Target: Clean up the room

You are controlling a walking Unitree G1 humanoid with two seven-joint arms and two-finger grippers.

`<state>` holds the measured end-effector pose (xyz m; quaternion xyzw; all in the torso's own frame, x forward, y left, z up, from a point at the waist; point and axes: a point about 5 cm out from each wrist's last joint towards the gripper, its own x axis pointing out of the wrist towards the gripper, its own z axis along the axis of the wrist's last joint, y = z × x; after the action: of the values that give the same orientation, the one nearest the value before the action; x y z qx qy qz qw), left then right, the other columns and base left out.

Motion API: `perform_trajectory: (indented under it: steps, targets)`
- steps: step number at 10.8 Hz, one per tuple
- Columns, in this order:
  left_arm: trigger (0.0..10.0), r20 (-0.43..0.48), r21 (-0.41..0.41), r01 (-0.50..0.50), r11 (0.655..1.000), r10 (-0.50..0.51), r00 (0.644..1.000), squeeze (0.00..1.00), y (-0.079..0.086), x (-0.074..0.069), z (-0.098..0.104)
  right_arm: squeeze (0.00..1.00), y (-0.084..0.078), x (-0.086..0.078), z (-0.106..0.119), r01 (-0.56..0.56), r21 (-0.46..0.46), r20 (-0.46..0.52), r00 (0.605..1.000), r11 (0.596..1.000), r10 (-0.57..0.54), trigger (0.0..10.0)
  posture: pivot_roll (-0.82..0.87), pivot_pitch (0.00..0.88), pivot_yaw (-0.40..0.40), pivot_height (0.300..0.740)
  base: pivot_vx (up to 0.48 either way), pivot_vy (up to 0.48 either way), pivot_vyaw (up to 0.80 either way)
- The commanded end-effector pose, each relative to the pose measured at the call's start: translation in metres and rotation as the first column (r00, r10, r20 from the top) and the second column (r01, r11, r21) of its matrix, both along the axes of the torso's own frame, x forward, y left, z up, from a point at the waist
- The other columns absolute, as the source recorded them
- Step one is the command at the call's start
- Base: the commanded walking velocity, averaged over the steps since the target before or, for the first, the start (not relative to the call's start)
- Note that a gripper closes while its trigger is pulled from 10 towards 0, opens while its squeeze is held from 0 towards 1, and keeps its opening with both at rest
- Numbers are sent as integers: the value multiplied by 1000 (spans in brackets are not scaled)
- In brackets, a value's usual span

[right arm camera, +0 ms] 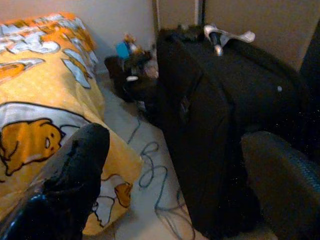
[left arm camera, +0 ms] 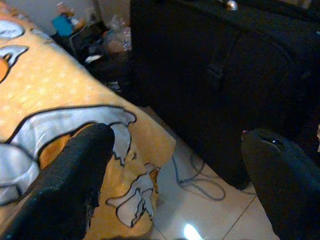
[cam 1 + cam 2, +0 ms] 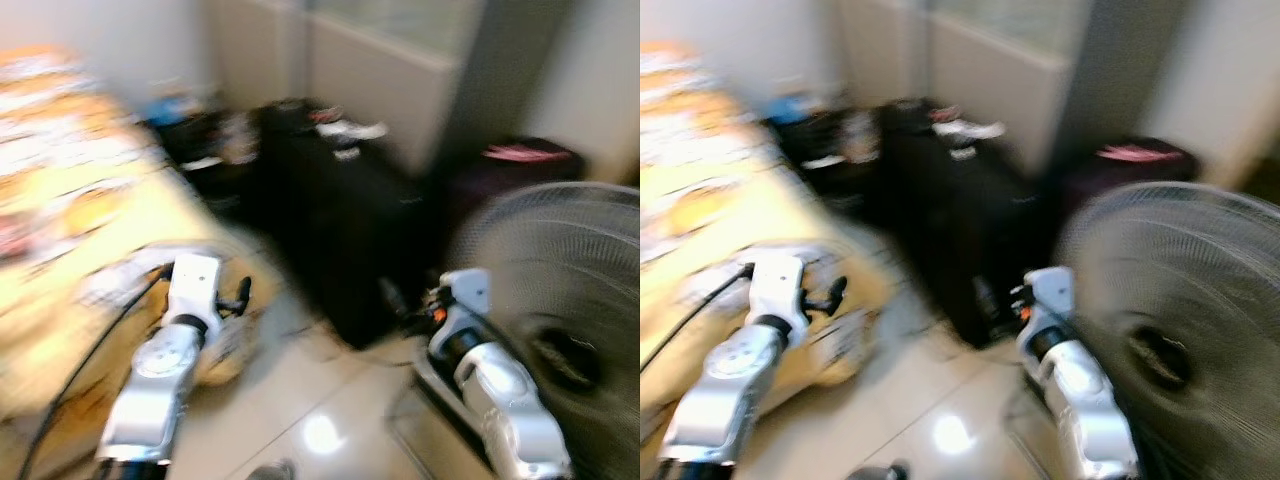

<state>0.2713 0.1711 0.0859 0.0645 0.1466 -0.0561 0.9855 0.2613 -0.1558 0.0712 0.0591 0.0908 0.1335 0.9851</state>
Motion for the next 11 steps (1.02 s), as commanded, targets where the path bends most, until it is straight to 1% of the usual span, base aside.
perform_trajectory:
  steps: [1,2,3,4,5,6,7,8,9,10,11]
  targets:
    - [10000,39,19,-2,1000,1,999,0,3,7,8,1000,-4,7,4,52,6,-1,999,999,-52,10000,2,0,-26,740,0,0,800]
    - [10000,35,21,22,1000,-23,999,0,3,11,8,1000,-2,13,5,62,-10,-11,998,998,-62,10000,-16,0,-33,740,0,0,800]
    - [10000,29,31,42,999,-43,999,0,3,11,6,1000,2,12,4,37,-23,-11,999,999,-37,10000,-9,0,-38,740,0,0,800]
    - [10000,81,0,21,1000,-21,996,0,8,13,15,1000,5,14,4,119,63,-11,993,991,-119,10000,18,0,-53,740,0,0,800]
    - [10000,98,55,45,997,-51,994,0,6,15,19,1000,4,16,3,147,104,-25,989,984,-145,10000,22,0,-42,740,0,0,800]
    - [10000,109,86,62,994,-71,992,0,6,17,18,1000,3,20,2,146,77,-21,989,986,-145,10000,13,0,-33,740,0,0,800]
    - [10000,77,59,54,997,-58,995,0,2,19,17,1000,-13,27,8,219,99,-18,976,971,-219,10000,-32,0,-3,740,0,0,800]
    - [10000,85,42,68,997,-72,994,0,1,20,18,1000,-15,31,14,221,87,-4,975,971,-222,10000,-52,0,-10,740,0,0,800]
    - [10000,88,29,55,998,-57,994,0,0,23,12,1000,-17,33,11,231,57,-11,973,971,-230,10000,-64,0,-12,740,0,0,800]
    - [10000,84,70,74,995,-80,993,0,-3,25,12,1000,-17,35,11,235,53,-9,972,970,-235,10000,-57,0,-20,740,0,0,438]
    - [10000,90,45,57,997,-61,994,0,-1,26,14,1000,-16,36,11,272,62,-19,962,960,-272,10000,-71,0,-11,740,0,0,0]
